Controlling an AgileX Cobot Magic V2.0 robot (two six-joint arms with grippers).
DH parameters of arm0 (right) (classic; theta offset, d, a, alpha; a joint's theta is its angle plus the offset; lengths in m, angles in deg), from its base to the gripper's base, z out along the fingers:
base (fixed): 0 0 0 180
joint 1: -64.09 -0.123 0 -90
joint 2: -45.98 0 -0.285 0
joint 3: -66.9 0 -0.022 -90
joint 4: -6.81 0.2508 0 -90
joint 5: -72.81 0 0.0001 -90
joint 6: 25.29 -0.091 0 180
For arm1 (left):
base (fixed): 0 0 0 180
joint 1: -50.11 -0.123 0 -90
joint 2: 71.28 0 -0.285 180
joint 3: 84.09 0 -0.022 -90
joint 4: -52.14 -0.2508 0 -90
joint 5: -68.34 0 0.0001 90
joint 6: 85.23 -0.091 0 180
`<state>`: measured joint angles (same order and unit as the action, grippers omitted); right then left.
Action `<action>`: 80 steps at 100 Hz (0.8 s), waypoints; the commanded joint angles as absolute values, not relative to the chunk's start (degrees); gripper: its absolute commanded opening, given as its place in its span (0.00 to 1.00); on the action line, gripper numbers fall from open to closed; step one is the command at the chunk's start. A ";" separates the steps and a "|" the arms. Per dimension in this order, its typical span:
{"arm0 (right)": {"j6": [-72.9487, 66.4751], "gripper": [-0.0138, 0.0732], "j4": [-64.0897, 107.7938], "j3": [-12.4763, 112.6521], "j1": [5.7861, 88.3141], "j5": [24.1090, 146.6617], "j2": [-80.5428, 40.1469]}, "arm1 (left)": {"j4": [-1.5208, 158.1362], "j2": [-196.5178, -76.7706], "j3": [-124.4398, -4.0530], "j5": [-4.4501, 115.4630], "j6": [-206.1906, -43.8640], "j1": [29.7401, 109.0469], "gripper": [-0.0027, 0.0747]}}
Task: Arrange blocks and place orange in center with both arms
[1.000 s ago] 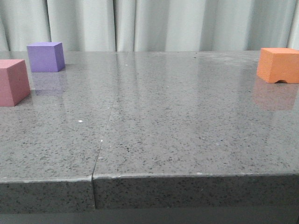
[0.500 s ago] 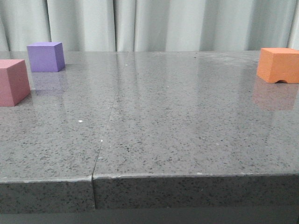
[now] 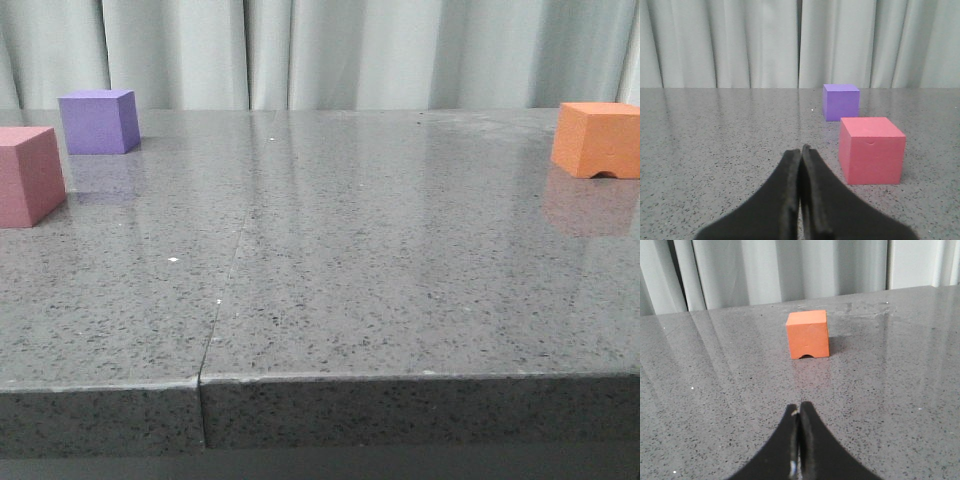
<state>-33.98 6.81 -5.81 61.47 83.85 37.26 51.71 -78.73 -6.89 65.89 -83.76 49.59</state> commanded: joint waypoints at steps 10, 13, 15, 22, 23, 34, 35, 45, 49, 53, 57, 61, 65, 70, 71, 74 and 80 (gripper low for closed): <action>-33.60 0.08 6.81 4.30 61.84 88.07 29.26 | 52.14 -77.08 -4.55 70.49 -83.80 49.48 0.01; -33.60 0.08 6.81 5.84 61.84 90.08 27.84 | 52.14 -77.08 -4.55 70.49 -83.80 49.48 0.01; -33.60 0.08 6.81 6.96 61.84 91.20 26.72 | 52.14 -77.08 -4.55 70.49 -83.80 49.48 0.01; -33.60 0.08 6.81 10.69 61.84 94.68 22.76 | 52.14 -77.08 -4.55 70.49 -83.80 49.48 0.01; -33.60 0.08 6.81 11.06 61.84 95.00 21.92 | 52.14 -77.08 -4.55 70.49 -83.80 49.48 0.01; -33.60 0.08 6.81 17.05 61.84 99.54 15.57 | 52.14 -77.08 -4.55 70.49 -83.80 49.48 0.01; -33.60 0.08 6.81 17.44 61.84 99.82 14.72 | 52.14 -77.08 -4.55 70.49 -83.80 49.48 0.01; -33.60 0.08 6.81 23.51 61.84 104.44 8.53 | 52.14 -77.08 -4.55 70.49 -83.80 49.48 0.01; -33.60 0.08 6.81 25.64 61.84 106.80 5.85 | 52.14 -77.08 -4.55 70.49 -83.80 49.48 0.01; -33.60 0.08 6.81 28.12 61.84 109.15 3.62 | 52.14 -77.08 -4.55 70.49 -83.80 49.48 0.01; -33.60 0.08 6.81 30.50 61.84 111.11 0.96 | 52.14 -77.08 -4.55 70.49 -83.80 49.48 0.01; -33.60 0.08 6.81 32.36 61.84 112.50 -1.17 | 52.14 -77.08 -4.55 70.49 -83.80 49.48 0.01; -33.60 0.09 6.81 34.41 61.84 113.63 -3.66 | 52.14 -77.08 -4.55 70.49 -83.80 49.48 0.01; -33.60 0.11 6.81 36.62 61.84 114.97 -6.23 | 52.14 -77.08 -4.55 70.49 -83.80 49.48 0.01; -33.60 0.12 6.81 36.92 61.84 115.32 -6.90 | 52.14 -77.08 -4.55 70.49 -83.80 49.48 0.01; -33.60 0.15 6.81 38.10 61.84 115.98 -8.21 | 52.14 -77.08 -4.55 70.49 -83.80 49.48 0.01; -33.60 0.25 7.14 40.70 61.84 116.82 -11.28 | 52.14 -77.08 -4.55 70.49 -83.80 49.48 0.01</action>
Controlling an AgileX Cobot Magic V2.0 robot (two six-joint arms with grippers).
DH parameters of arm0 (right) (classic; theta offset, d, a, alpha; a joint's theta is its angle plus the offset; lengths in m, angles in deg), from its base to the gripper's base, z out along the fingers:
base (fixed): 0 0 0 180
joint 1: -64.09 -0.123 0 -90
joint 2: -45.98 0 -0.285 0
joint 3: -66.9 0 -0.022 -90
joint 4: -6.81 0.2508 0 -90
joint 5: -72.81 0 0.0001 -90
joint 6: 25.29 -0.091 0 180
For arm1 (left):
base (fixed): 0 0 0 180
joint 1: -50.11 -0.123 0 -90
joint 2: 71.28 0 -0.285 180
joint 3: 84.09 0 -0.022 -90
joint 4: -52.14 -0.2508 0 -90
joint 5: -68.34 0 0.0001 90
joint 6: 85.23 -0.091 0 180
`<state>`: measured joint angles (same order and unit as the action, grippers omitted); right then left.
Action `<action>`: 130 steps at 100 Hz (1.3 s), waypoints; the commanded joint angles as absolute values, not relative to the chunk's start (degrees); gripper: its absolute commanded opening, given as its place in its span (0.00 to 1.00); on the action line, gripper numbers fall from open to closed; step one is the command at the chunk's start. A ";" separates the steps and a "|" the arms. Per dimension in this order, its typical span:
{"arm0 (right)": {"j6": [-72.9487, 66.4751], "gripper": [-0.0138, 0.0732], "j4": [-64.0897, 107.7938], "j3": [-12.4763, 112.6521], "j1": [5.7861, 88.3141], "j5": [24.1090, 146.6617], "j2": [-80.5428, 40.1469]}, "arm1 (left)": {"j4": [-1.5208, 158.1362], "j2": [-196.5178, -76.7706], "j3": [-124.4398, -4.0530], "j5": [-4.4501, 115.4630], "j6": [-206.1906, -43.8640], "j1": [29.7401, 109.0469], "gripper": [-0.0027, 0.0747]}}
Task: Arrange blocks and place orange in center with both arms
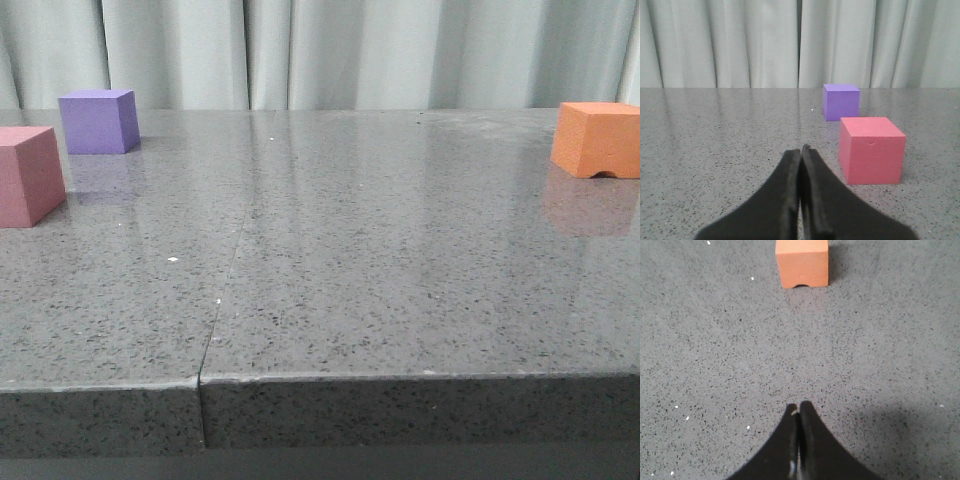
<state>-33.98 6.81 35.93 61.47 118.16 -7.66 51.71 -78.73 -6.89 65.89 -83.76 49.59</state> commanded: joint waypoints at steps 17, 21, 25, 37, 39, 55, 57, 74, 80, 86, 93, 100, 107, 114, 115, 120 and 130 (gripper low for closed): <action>-33.60 0.68 7.62 45.36 61.84 117.34 -18.01 | 52.14 -77.08 -4.55 70.49 -83.80 49.48 0.01; -33.60 0.81 7.62 46.54 61.84 117.57 -19.52 | 52.14 -77.08 -4.55 70.49 -83.80 49.48 0.01; -33.60 0.92 7.56 47.79 61.84 117.92 -20.77 | 52.14 -77.08 -4.55 70.49 -83.80 49.48 0.01; -33.56 0.88 6.81 52.37 61.84 120.09 -25.42 | 52.14 -77.08 -4.55 70.49 -83.80 49.48 0.01; -33.56 0.89 6.81 53.29 61.84 120.51 -26.62 | 52.14 -77.08 -4.55 70.49 -83.80 49.48 0.01; -33.69 0.89 6.13 61.40 61.84 124.78 -33.63 | 52.14 -77.08 -4.55 70.49 -83.80 49.48 0.01; -33.84 0.89 6.06 62.58 61.84 125.53 -34.69 | 52.14 -77.08 -4.55 70.49 -83.80 49.48 0.01; -34.33 0.89 5.91 73.00 61.95 132.74 -44.16 | 52.14 -77.08 -4.55 70.49 -83.80 49.48 0.01; -34.79 0.89 5.09 77.10 61.95 135.79 -47.26 | 52.14 -77.08 -4.55 70.49 -83.80 49.48 0.01; -35.63 0.89 3.82 80.93 61.95 138.08 -50.53 | 52.14 -77.08 -4.55 70.49 -83.80 49.48 0.01; -35.93 0.89 3.23 84.55 61.95 139.61 -53.74 | 52.14 -77.08 -4.55 70.49 -83.80 49.48 0.01; -35.93 0.89 3.29 87.61 61.95 140.11 -56.52 | 52.14 -77.08 -4.55 70.49 -83.80 49.48 0.01; -35.99 0.89 3.29 90.14 61.95 140.40 -58.94 | 52.14 -77.08 -4.55 70.49 -83.80 49.48 0.01; -35.99 0.89 3.29 92.53 61.95 140.75 -61.23 | 52.14 -77.08 -4.55 70.49 -83.80 49.48 0.01; -35.99 0.89 3.29 92.74 61.95 140.75 -61.43 | 52.14 -77.08 -4.55 70.49 -83.80 49.48 0.01; -35.99 0.89 3.29 94.12 61.95 140.62 -62.86 | 52.14 -77.08 -4.55 70.49 -83.80 49.48 0.01; -36.03 0.89 3.29 96.82 61.95 140.70 -65.61 | 52.14 -77.08 -4.55 70.49 -83.80 49.48 0.01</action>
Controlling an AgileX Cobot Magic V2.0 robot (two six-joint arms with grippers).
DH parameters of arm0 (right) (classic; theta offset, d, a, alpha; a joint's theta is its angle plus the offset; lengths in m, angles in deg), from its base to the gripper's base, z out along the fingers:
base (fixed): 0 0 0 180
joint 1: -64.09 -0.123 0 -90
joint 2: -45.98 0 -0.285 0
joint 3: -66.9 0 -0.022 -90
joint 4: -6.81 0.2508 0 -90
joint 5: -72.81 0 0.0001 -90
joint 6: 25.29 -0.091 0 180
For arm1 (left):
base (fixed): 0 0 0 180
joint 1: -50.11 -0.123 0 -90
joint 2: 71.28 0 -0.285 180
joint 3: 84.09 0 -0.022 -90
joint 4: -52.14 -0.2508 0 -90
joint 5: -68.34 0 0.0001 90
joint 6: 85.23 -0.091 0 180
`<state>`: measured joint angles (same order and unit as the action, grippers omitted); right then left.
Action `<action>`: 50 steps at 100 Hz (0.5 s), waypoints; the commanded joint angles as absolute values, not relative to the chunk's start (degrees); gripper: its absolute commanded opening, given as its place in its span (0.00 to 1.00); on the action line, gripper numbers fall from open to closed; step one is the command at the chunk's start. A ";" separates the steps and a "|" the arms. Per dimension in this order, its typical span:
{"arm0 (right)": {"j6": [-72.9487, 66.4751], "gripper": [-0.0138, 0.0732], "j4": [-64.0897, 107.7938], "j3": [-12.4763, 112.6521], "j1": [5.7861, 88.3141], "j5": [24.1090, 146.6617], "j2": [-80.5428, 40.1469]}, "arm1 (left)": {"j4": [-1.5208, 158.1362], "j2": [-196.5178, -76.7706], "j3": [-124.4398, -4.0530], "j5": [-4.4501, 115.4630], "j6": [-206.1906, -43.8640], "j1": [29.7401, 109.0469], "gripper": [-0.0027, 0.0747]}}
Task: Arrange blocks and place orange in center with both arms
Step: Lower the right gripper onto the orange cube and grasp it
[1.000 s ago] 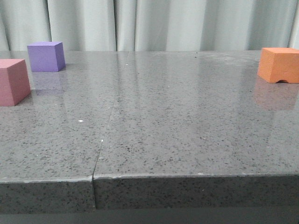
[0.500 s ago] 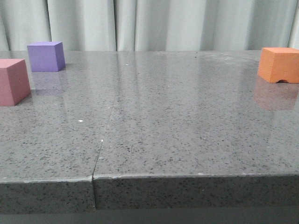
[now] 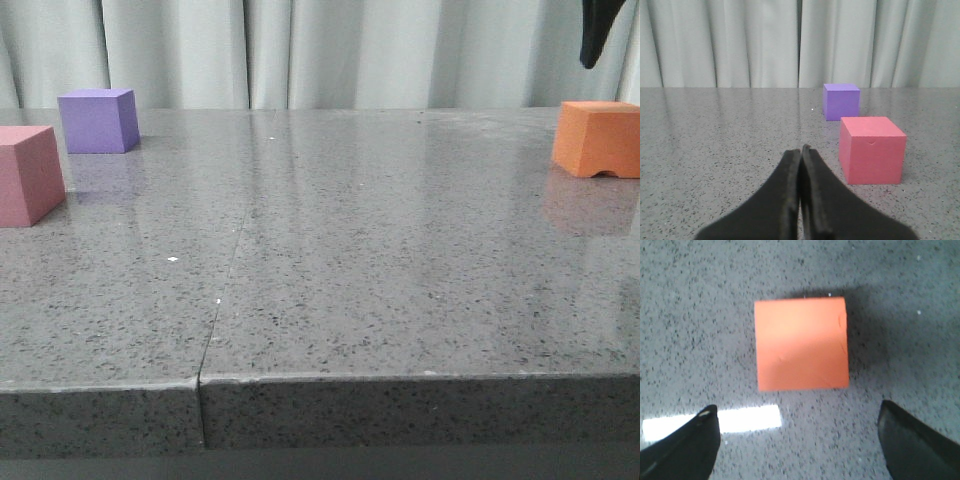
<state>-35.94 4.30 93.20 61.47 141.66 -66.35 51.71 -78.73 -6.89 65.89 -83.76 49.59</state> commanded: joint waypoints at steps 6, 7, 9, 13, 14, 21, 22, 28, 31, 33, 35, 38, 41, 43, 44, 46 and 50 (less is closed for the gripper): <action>-36.03 0.89 3.29 98.07 61.95 140.54 -67.13 | 52.14 -77.08 -4.55 70.49 -83.80 49.48 0.01; -36.03 0.89 3.29 98.19 61.95 140.56 -67.27 | 52.14 -77.08 -4.55 70.49 -83.80 49.48 0.01; -36.05 0.89 3.29 98.51 62.08 140.56 -67.72 | 52.14 -77.08 -4.55 70.49 -83.80 49.48 0.01; -36.29 0.89 3.29 99.10 62.14 140.56 -68.55 | 52.14 -77.08 -4.55 70.49 -83.80 49.48 0.01; -36.35 0.89 3.29 99.19 62.14 140.56 -68.69 | 52.14 -77.08 -4.55 70.49 -83.80 49.48 0.01; -36.47 0.89 3.34 100.22 62.41 140.80 -70.11 | 52.14 -77.08 -4.55 70.49 -83.80 49.48 0.01; -36.46 0.89 3.34 100.41 62.41 140.80 -70.32 | 52.14 -77.08 -4.55 70.49 -83.80 49.48 0.01; -36.46 0.89 3.26 100.92 62.46 140.80 -71.22 | 52.14 -77.08 -4.55 70.49 -83.80 49.48 0.01; -36.46 0.89 3.28 100.97 62.54 140.54 -71.71 | 52.14 -77.08 -4.55 70.49 -83.80 49.48 0.01; -36.46 0.89 3.28 100.97 62.54 140.26 -71.85 | 52.14 -77.08 -4.55 70.49 -83.80 49.48 0.01; -36.46 0.89 3.33 100.97 62.58 139.91 -72.00 | 52.14 -77.08 -4.55 70.49 -83.80 49.48 0.01; -36.46 0.89 3.33 100.97 62.60 139.63 -72.32 | 52.14 -77.08 -4.55 70.49 -83.80 49.48 0.01; -36.46 0.89 3.49 100.97 62.60 139.28 -72.63 | 52.14 -77.08 -4.55 70.49 -83.80 49.48 0.01; -36.46 0.89 3.56 100.97 62.60 139.22 -72.94 | 52.14 -77.08 -4.55 70.49 -83.80 49.48 0.01; -36.46 0.89 3.60 101.04 62.60 139.23 -73.00 | 52.14 -77.08 -4.55 70.49 -83.80 49.48 0.01; -36.46 0.89 3.60 101.05 62.60 139.11 -73.25 | 52.14 -77.08 -4.55 70.49 -83.80 49.48 0.01; -36.46 0.89 3.62 101.05 62.60 139.00 -73.93 | 52.14 -77.08 -4.55 70.49 -83.80 49.48 0.01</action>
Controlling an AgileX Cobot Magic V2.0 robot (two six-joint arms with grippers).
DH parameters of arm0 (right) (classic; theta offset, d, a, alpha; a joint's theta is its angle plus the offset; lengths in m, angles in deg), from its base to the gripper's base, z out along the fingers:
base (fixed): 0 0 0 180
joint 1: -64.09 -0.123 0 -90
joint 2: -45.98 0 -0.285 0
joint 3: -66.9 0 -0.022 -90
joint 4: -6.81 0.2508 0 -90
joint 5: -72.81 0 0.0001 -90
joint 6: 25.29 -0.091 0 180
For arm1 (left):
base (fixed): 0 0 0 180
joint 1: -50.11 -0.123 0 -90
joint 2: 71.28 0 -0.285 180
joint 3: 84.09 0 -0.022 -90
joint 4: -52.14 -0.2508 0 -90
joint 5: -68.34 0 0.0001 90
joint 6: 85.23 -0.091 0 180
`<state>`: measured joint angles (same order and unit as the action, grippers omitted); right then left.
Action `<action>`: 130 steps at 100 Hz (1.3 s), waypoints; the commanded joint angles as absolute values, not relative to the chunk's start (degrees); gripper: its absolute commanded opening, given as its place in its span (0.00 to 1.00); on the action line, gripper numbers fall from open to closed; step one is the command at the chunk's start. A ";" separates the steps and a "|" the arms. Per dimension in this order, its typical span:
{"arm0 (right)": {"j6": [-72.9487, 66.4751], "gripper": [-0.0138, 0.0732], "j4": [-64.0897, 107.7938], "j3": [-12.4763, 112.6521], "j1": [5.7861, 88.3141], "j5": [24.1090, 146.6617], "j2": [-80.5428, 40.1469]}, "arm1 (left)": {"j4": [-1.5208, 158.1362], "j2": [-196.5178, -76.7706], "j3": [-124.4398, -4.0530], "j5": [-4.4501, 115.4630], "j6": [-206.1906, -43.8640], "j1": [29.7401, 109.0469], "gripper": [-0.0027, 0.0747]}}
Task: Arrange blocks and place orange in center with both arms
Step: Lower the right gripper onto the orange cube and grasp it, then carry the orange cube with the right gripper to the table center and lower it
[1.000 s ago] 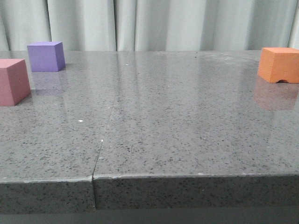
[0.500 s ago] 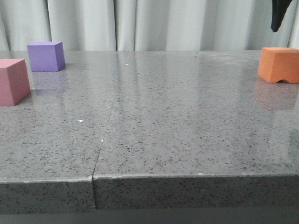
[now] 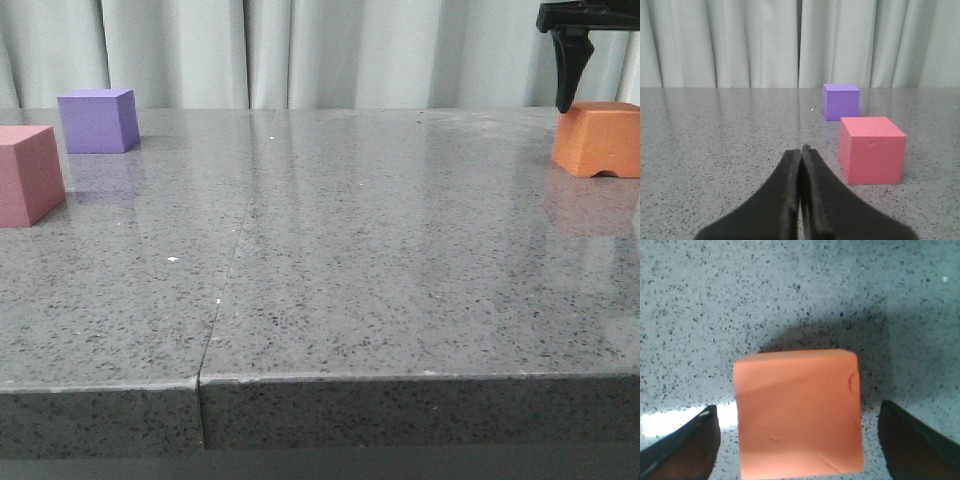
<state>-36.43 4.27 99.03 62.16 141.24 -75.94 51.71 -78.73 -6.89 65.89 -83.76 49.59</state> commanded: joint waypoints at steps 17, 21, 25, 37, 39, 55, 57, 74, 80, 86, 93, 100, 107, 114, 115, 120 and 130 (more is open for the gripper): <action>-36.46 0.89 3.82 101.05 62.60 138.87 -76.21 | 52.14 -77.08 -4.55 70.49 -83.80 49.48 0.01; -36.46 0.89 3.82 101.05 62.60 138.72 -76.48 | 52.14 -77.08 -4.55 70.49 -83.80 49.48 0.01; -36.46 0.89 3.82 101.05 62.60 138.65 -76.68 | 52.14 -77.08 -4.55 70.49 -83.80 49.48 0.01; -36.46 0.88 3.90 101.05 62.60 138.66 -76.91 | 52.14 -77.08 -4.55 70.49 -83.80 49.48 0.01; -36.46 0.88 3.94 101.05 62.60 138.66 -76.91 | 52.14 -77.08 -4.55 70.49 -83.80 49.48 0.01; -36.46 0.70 3.94 101.05 62.60 138.71 -76.91 | 52.14 -77.08 -4.55 70.49 -83.80 49.48 0.01; -36.46 0.68 3.94 101.05 62.60 138.71 -76.91 | 52.14 -77.08 -4.55 70.49 -83.80 49.48 0.01; -36.46 0.61 3.94 101.05 62.60 138.10 -76.91 | 52.14 -77.08 -4.55 70.49 -83.80 49.48 0.01; -36.46 0.61 3.94 101.05 62.60 138.09 -76.91 | 52.14 -77.08 -4.55 70.49 -83.80 49.48 0.01; -36.46 0.61 3.94 101.05 62.60 138.09 -76.91 | 52.14 -77.08 -4.55 70.49 -83.80 49.48 0.01; -36.46 0.61 4.10 101.05 62.60 138.59 -76.86 | 52.14 -77.08 -4.55 70.49 -83.80 49.48 0.01; -36.21 0.61 4.20 101.51 62.60 140.23 -76.66 | 52.14 -77.08 -4.55 70.49 -83.80 49.48 0.01; -36.21 0.61 5.16 103.10 62.31 142.76 -76.66 | 52.14 -77.08 -4.55 70.49 -83.80 49.48 0.01; -36.27 0.61 5.79 105.22 61.33 144.96 -76.66 | 52.14 -77.08 -4.55 70.49 -83.80 49.48 0.01; -36.46 0.61 5.79 105.47 61.19 145.38 -76.66 | 52.14 -77.08 -4.55 70.49 -83.80 49.48 0.01; -37.03 0.61 5.90 107.15 60.08 146.78 -76.66 | 52.14 -77.08 -4.55 70.49 -83.80 49.48 0.01; -38.50 0.61 5.90 110.41 57.08 148.89 -76.66 | 52.14 -77.08 -4.55 70.49 -83.80 49.48 0.01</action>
